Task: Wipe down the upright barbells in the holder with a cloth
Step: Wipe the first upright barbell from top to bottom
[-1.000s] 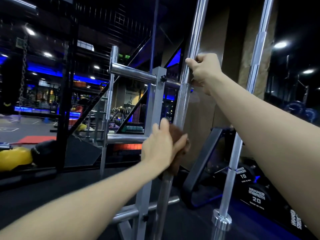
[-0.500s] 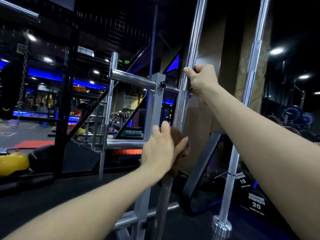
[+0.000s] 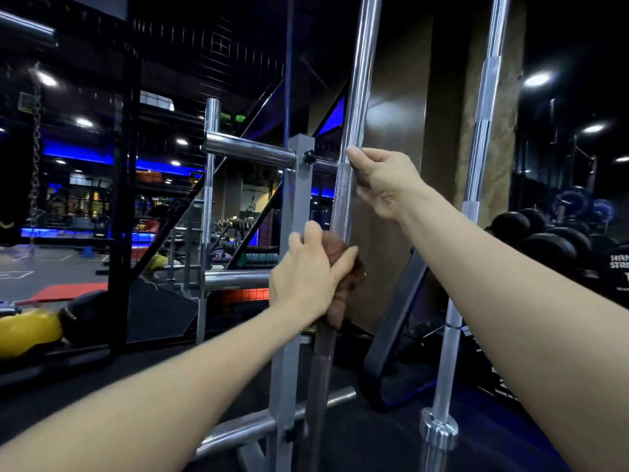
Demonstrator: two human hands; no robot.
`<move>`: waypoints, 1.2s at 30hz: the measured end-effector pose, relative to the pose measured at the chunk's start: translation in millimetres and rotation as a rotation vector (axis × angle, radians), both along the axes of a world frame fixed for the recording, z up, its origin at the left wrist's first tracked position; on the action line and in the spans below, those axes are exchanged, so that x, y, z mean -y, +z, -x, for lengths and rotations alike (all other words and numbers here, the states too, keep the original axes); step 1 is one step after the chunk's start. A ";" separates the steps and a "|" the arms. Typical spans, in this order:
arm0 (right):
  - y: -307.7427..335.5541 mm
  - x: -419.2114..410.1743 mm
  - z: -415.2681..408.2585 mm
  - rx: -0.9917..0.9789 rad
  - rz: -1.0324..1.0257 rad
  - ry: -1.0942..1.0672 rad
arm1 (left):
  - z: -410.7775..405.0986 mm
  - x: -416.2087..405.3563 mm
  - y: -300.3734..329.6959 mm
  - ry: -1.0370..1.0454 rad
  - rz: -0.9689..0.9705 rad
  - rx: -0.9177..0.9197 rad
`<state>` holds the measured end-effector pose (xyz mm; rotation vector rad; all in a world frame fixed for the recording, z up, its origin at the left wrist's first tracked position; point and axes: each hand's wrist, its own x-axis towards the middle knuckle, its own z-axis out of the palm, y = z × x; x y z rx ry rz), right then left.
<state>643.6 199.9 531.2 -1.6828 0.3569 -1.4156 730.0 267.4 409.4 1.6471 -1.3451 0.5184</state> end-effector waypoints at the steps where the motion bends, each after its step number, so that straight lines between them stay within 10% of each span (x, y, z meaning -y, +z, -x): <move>1: -1.7 1.0 1.4 0.007 -0.024 0.020 | 0.9 -0.4 -9.2 0.008 0.000 0.000; 16: -41.1 -15.8 11.7 -0.100 -0.036 0.063 | -1.9 -3.9 21.3 -0.022 0.037 -0.001; 24: -48.0 -22.2 8.6 -0.060 -0.016 0.013 | -2.6 -18.8 -72.2 0.049 -0.200 0.026; 32: -45.9 -20.6 9.1 -0.122 0.083 -0.017 | 3.1 2.5 16.3 -0.033 0.141 -0.135; 36: -50.5 -16.7 10.3 -0.113 0.080 0.017 | 6.8 -2.0 -34.5 0.014 0.111 -0.059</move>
